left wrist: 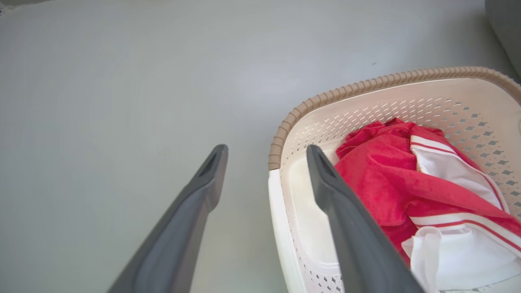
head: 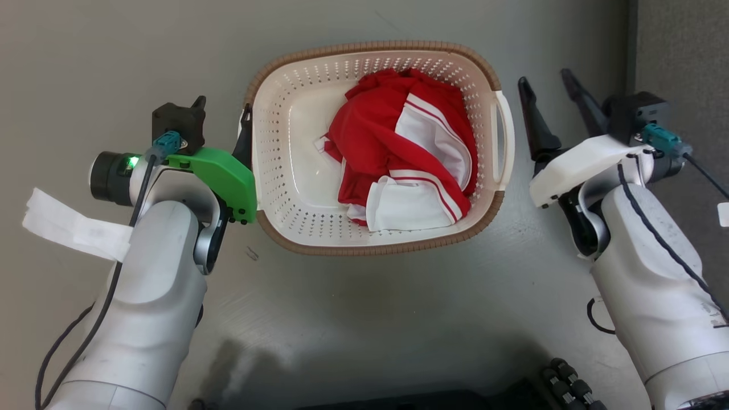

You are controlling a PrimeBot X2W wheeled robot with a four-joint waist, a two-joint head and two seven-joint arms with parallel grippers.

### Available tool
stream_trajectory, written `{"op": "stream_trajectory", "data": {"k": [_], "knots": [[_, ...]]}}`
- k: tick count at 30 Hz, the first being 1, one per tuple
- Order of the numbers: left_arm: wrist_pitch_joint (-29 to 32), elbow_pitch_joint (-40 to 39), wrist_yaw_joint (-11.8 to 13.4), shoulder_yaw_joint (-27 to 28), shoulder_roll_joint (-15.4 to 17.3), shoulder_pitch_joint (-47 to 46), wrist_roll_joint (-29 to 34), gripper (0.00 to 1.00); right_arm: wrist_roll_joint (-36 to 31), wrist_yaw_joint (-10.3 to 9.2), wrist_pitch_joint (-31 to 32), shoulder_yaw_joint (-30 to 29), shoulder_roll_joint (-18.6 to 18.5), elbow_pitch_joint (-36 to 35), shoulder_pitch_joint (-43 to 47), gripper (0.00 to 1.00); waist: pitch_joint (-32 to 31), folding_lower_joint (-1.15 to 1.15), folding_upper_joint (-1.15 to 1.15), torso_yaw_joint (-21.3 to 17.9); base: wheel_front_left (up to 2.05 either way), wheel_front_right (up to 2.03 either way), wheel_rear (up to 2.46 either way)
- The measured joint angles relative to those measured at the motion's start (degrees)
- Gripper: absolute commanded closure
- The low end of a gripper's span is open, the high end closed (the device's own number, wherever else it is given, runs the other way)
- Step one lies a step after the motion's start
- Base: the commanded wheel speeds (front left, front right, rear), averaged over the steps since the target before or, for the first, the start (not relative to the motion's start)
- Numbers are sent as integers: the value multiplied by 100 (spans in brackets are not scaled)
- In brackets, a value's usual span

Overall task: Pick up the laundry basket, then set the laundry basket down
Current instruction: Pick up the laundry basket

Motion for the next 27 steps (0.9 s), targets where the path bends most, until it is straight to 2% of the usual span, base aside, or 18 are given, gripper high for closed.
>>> {"op": "stream_trajectory", "data": {"k": [7, 27], "knots": [[-7, 452, -194, -46, -22, -131, -66, 0, 7, 36, 0, 104, 73, 393, -9, 0, 215, 0, 0, -16, 0, 0, 0], [96, 1504, -354, -115, -134, -792, -364, 0, -4, 127, 0, 492, 162, 1205, -478, 0, 767, -1, 0, -100, 0, 0, 0]]}}
